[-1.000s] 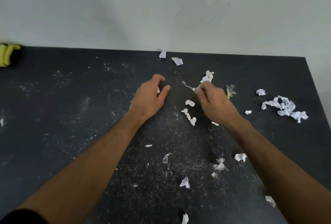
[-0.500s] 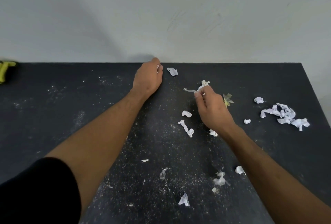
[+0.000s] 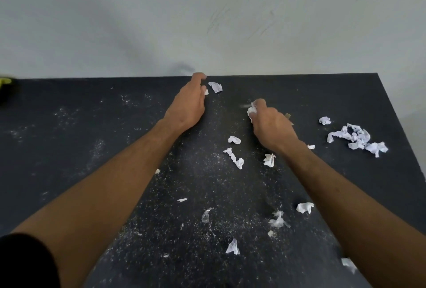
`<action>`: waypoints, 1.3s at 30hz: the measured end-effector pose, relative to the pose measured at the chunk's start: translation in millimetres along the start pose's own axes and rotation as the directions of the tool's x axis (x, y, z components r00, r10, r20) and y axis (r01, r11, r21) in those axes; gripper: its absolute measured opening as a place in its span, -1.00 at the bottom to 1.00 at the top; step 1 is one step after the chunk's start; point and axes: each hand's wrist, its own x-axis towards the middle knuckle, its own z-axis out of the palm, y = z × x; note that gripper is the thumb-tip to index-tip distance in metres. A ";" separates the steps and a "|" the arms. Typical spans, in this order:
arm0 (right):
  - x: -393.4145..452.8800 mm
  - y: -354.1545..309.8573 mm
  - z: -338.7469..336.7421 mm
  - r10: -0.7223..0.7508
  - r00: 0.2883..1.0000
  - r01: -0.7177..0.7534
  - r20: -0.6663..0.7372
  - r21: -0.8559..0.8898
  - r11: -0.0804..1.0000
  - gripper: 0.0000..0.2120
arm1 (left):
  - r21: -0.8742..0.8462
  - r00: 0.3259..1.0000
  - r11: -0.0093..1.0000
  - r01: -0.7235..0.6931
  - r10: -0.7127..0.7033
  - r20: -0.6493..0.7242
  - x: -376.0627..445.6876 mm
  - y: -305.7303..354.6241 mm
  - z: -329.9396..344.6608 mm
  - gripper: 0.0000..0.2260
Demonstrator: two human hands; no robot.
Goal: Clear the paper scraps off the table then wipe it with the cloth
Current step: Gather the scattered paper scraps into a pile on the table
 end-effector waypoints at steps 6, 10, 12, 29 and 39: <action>-5.7 3.3 -1.8 0.023 0.999 -0.023 -0.032 0.001 1.000 -0.79 | 0.244 0.986 0.963 -0.117 0.083 0.144 19.0 7.4 4.6 -0.59; -16.7 6.6 -5.7 0.000 0.999 0.008 -0.055 0.139 0.990 -0.78 | 0.359 0.984 0.923 -0.140 0.091 0.151 24.3 9.5 8.6 -0.82; -23.7 8.7 -8.2 -0.020 0.998 0.033 -0.065 0.214 0.976 -0.76 | 0.369 0.986 0.921 -0.128 0.077 0.150 23.8 11.2 8.2 -0.94; -123.7 149.8 -43.7 0.431 0.788 -0.345 -0.440 0.263 0.901 -0.88 | -0.060 0.864 0.887 -0.459 0.461 0.201 -36.8 183.4 123.8 -0.90; -146.6 188.9 -27.5 0.288 0.827 -0.282 -0.483 0.088 0.955 -0.72 | 0.054 0.759 0.788 -0.614 0.570 0.315 -46.0 204.1 197.3 -0.59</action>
